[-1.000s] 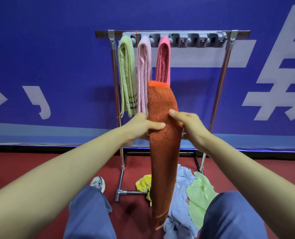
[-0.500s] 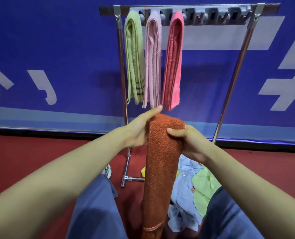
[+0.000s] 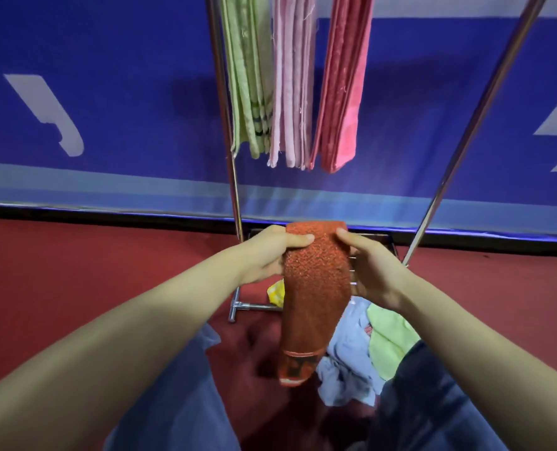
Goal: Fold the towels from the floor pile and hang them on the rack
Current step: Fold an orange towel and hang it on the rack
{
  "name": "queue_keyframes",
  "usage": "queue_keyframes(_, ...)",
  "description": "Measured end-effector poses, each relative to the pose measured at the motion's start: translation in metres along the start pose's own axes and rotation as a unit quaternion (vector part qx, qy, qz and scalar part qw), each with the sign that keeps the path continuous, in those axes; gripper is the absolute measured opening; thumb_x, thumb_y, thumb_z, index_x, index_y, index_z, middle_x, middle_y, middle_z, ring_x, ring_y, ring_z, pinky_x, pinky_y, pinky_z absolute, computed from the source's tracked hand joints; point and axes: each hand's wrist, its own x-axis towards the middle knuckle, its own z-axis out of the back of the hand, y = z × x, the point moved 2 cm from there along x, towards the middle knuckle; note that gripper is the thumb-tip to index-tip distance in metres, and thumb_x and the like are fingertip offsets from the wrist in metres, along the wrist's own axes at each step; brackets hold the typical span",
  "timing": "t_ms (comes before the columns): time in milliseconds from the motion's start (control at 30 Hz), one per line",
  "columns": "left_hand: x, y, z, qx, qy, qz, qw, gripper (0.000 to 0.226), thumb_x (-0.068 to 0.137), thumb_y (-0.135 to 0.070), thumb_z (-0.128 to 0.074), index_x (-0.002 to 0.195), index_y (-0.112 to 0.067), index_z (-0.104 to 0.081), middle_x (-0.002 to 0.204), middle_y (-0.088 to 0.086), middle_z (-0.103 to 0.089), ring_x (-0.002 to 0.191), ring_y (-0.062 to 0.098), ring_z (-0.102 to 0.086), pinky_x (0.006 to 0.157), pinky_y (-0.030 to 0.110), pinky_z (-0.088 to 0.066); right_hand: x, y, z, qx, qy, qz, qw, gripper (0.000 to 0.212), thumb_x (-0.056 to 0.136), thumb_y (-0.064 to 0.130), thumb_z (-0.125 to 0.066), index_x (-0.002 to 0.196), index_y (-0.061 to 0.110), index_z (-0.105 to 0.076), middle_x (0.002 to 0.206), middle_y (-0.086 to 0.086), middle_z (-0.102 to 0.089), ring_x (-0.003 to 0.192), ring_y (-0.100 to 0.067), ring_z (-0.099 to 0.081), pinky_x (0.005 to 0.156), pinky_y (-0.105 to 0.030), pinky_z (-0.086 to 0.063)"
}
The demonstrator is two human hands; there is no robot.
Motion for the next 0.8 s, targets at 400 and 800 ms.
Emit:
queue_keyframes(400, 0.086, 0.076, 0.049, -0.060, 0.004, 0.076, 0.995, 0.062, 0.087, 0.022, -0.024, 0.126, -0.015, -0.054, 0.103, 0.012, -0.063, 0.089, 0.029, -0.064, 0.085, 0.049, -0.054, 0.128, -0.059, 0.035, -0.154, -0.147, 0.047, 0.976, 0.028, 0.083, 0.001, -0.073, 0.104, 0.016, -0.061, 0.091, -0.014, -0.069, 0.081, -0.029, -0.064, 0.083, -0.043, -0.053)
queue_keyframes(800, 0.133, 0.096, 0.054, 0.101, -0.118, -0.012, 0.988, 0.008, 0.081, -0.021, -0.069, 0.088, -0.021, -0.065, 0.064, -0.009, -0.059, 0.056, 0.008, -0.052, 0.056, 0.023, -0.042, 0.144, -0.069, 0.000, -0.298, -0.075, 0.093, 0.947, 0.045, 0.063, 0.028, -0.055, 0.107, 0.031, -0.063, 0.081, 0.013, -0.066, 0.077, -0.010, -0.059, 0.080, -0.037, -0.050)
